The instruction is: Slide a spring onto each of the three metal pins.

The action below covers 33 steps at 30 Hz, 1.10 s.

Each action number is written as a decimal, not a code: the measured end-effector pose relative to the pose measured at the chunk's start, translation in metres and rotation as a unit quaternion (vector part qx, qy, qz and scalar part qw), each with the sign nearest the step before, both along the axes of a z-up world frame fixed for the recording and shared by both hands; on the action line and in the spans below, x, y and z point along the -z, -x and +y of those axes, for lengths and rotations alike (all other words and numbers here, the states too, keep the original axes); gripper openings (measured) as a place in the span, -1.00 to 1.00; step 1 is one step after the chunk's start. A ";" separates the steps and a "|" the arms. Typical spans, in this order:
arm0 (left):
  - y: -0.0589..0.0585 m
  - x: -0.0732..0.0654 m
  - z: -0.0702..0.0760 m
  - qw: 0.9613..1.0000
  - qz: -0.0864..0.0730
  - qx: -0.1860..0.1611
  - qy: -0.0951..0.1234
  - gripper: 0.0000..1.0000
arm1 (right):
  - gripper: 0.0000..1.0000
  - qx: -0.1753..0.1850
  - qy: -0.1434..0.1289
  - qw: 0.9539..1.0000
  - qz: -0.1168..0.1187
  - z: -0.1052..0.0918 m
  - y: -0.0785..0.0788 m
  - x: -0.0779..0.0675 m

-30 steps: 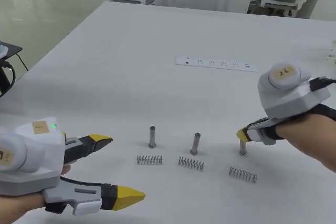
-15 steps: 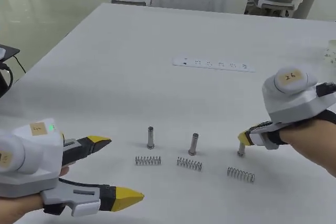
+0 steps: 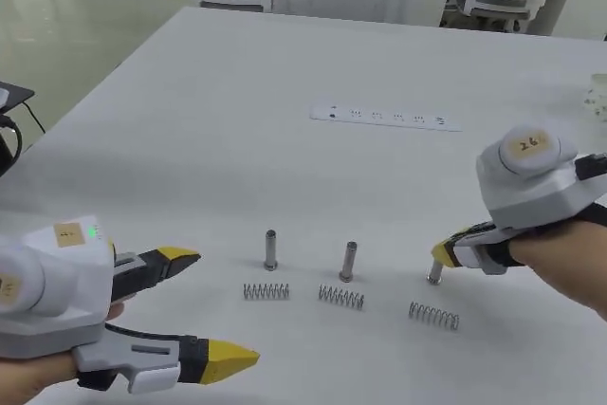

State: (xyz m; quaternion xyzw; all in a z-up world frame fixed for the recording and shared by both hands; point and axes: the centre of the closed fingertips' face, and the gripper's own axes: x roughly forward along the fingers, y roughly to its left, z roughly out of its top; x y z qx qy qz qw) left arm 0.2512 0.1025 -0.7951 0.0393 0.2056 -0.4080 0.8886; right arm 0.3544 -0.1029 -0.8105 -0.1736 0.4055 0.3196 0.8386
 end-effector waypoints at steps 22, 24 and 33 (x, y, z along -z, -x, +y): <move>0.001 0.001 0.001 1.000 0.002 0.002 -0.002 0.61 | -0.88 -0.020 0.014 1.000 -0.009 -0.002 0.003 0.000; 0.001 0.002 0.001 1.000 0.002 0.001 -0.001 0.61 | -0.87 -0.021 0.015 1.000 -0.010 -0.001 0.003 0.000; 0.001 0.001 0.001 1.000 0.002 0.000 -0.001 0.61 | -0.79 -0.025 0.014 1.000 -0.012 -0.001 0.003 0.001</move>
